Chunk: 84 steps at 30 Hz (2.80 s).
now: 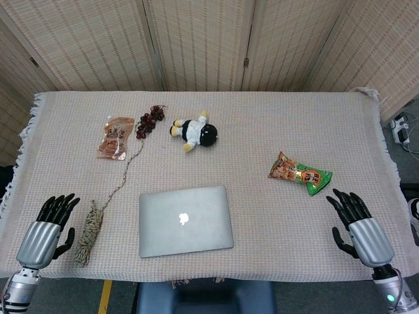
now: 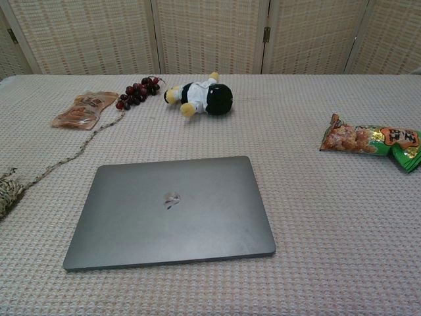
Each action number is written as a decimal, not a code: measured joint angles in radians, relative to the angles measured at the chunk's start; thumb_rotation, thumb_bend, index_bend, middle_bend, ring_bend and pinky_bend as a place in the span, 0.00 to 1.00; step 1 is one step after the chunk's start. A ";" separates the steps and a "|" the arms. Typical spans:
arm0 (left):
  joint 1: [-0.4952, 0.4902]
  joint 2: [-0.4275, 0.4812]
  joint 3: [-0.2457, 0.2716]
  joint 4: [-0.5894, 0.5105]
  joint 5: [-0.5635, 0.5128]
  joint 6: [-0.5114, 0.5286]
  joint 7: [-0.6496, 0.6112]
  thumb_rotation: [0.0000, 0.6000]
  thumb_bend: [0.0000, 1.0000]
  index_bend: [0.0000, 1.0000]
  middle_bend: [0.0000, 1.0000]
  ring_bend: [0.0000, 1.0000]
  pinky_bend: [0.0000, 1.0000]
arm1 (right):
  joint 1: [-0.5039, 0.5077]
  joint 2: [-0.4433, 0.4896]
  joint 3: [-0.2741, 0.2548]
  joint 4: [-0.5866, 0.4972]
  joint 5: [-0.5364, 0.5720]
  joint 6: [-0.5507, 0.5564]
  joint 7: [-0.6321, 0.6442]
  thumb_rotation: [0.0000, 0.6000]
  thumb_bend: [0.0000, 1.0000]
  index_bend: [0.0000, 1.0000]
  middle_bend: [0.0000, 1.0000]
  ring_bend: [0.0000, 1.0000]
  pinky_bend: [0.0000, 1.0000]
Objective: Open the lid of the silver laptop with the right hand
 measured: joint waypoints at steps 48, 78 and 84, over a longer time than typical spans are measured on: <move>0.051 -0.006 0.023 0.051 -0.028 0.034 -0.100 1.00 0.64 0.07 0.08 0.06 0.00 | 0.660 -0.733 0.167 0.129 0.157 -0.801 -0.597 1.00 0.36 0.00 0.00 0.00 0.00; 0.057 -0.014 0.021 0.094 -0.039 0.037 -0.146 1.00 0.64 0.07 0.08 0.06 0.00 | 0.734 -0.753 0.167 0.139 0.293 -0.766 -0.727 1.00 0.36 0.00 0.00 0.00 0.00; 0.059 -0.016 0.021 0.103 -0.043 0.038 -0.155 1.00 0.64 0.07 0.08 0.06 0.00 | 0.746 -0.769 0.162 0.157 0.302 -0.751 -0.742 1.00 0.39 0.00 0.00 0.00 0.00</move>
